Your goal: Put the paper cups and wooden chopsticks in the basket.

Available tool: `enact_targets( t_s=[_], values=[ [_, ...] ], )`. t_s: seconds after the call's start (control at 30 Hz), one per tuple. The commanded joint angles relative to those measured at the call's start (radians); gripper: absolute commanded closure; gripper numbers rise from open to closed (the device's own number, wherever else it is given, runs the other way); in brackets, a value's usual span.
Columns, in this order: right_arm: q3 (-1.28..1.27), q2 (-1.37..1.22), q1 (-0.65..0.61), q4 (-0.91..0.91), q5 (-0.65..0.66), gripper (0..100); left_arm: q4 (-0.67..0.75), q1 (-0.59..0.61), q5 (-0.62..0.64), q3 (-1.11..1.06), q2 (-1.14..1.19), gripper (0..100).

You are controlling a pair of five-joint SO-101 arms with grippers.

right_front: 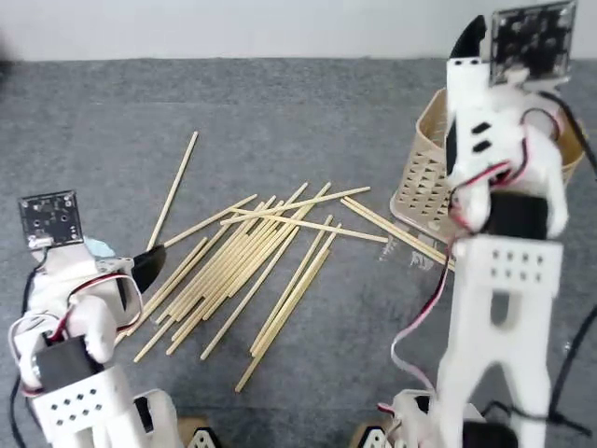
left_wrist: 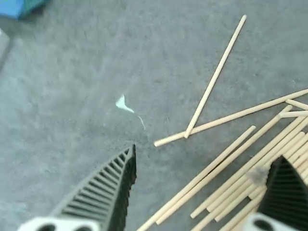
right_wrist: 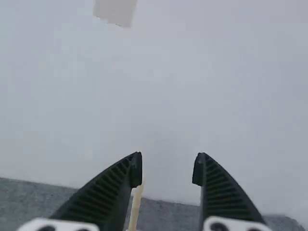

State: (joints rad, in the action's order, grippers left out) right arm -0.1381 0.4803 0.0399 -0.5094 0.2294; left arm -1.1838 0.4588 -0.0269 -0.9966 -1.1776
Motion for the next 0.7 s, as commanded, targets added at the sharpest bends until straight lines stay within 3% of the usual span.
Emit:
enact_targets(
  t_s=[0.0, 0.13, 0.27, 0.5, 0.67],
  values=[
    [-0.005, 0.142, -0.067, -0.2, -0.003, 80.5, -0.064, -0.035, -0.068, 0.145, -0.005, 60],
    [-0.049, 0.237, -0.127, -0.475, -0.124, 80.5, -0.12, -0.112, -0.138, 0.199, -0.005, 61],
    [-0.144, 0.315, -0.163, -0.633, -0.184, 80.5, -0.135, -0.19, -0.224, 0.217, 0.017, 67],
    [-0.456, 0.479, -0.208, -0.619, -0.292, 80.5, -0.137, -0.272, -0.282, 0.363, 0.293, 68],
    [-0.675, 0.647, -0.203, -0.526, -0.348, 80.5, -0.137, -0.328, -0.399, 0.533, 0.534, 68]
  ],
)
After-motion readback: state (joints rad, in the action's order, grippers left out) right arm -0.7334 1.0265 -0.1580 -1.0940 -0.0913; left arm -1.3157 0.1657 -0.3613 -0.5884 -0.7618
